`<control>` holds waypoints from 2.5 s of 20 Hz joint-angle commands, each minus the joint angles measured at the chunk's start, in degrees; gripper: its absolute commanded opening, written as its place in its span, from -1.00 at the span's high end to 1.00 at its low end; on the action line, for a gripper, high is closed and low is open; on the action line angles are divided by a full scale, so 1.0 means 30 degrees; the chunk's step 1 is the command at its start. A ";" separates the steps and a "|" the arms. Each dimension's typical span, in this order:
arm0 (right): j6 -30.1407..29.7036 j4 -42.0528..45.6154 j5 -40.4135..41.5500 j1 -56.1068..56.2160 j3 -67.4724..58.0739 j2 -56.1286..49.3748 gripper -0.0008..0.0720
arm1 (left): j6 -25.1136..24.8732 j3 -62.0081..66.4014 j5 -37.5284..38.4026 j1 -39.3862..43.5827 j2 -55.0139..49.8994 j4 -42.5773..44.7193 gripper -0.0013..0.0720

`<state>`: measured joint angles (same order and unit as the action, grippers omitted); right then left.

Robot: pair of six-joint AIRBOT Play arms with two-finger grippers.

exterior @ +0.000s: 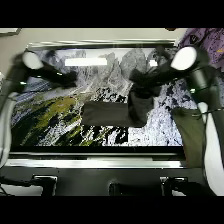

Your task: Fold the clothes and pants, and hang the long-sleeved shirts on hangers.

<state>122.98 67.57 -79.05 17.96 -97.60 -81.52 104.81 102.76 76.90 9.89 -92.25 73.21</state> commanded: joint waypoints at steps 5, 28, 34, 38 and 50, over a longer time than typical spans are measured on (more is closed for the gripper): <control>0.4109 -0.0131 0.4590 0.3963 -0.0022 -0.1880 0.90 | -0.1166 0.0015 0.2295 -0.4503 0.2069 0.1297 0.91; -0.2441 -0.7031 1.2043 0.4626 -0.0058 -0.4772 -0.57 | -0.1086 -0.0962 0.1916 -0.4816 0.1887 0.1311 0.91; -0.5391 -0.4575 0.4452 -0.2113 -0.0044 -0.2251 -0.56 | -0.1093 -0.0962 0.1851 -0.4860 0.1894 0.1319 0.91; -0.8349 -0.2484 0.0532 -0.6280 0.1056 -0.2055 -0.66 | -0.1093 -0.0954 0.1741 -0.4860 0.1894 0.1341 0.91; -1.7566 -1.2378 0.6448 -0.5552 1.1846 -0.4983 -0.62 | -0.1093 -0.0954 0.1566 -0.4852 0.1894 0.1326 0.91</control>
<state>75.16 36.14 -64.53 -1.52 -65.41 -93.78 101.54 99.90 81.62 -4.64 -86.54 77.21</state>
